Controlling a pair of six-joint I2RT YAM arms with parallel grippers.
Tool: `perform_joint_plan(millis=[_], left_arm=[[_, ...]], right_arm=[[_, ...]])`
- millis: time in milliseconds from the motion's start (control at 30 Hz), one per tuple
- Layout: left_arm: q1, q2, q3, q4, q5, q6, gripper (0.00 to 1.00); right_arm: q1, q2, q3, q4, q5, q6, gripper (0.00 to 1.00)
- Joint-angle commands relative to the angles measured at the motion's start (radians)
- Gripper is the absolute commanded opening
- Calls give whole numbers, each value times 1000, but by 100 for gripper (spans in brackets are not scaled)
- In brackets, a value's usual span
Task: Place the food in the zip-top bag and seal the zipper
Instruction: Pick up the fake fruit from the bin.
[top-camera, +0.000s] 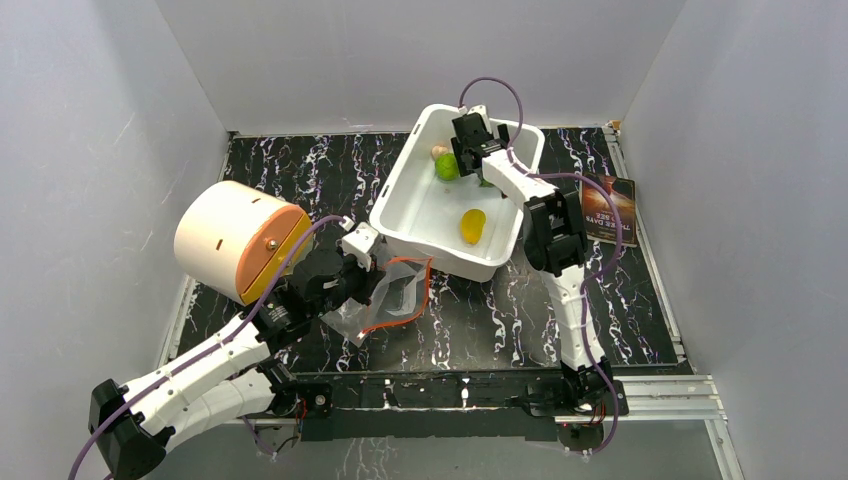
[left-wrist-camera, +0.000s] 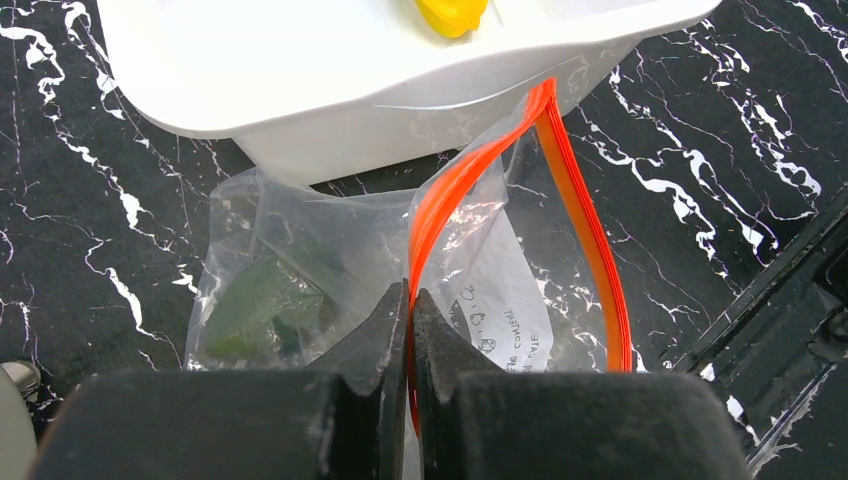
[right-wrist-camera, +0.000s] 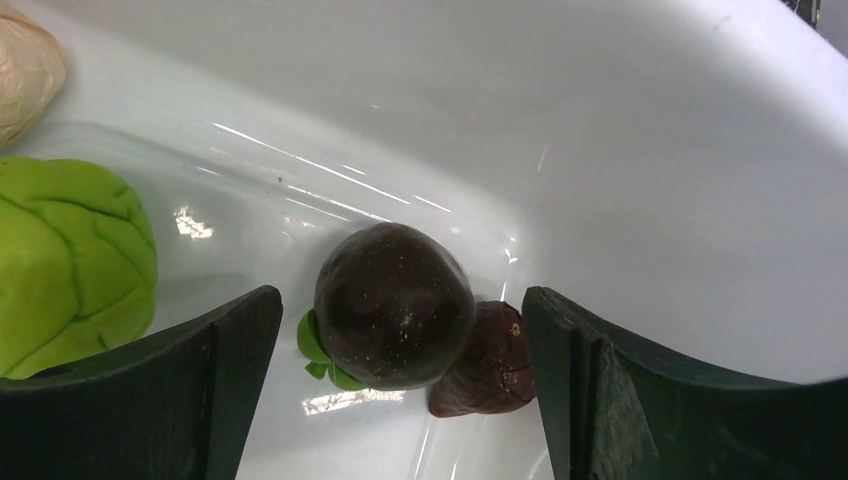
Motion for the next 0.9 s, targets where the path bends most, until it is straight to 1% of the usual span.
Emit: perform_joint_plan(millis=[0, 300, 467, 700, 867], left_arm=[[0, -16, 20, 8, -15, 9, 0], [0, -19, 19, 10, -20, 10, 0], [0, -18, 19, 12, -25, 15, 0], [0, -19, 18, 8, -30, 15, 0], [0, -11, 20, 8, -29, 8, 0]], right_arm=[[-14, 27, 52, 41, 29, -10, 88], [-26, 31, 30, 38, 14, -3, 74], [-26, 4, 1, 50, 11, 0, 62], [-25, -34, -25, 50, -9, 16, 55], [-23, -101, -56, 29, -49, 48, 49]])
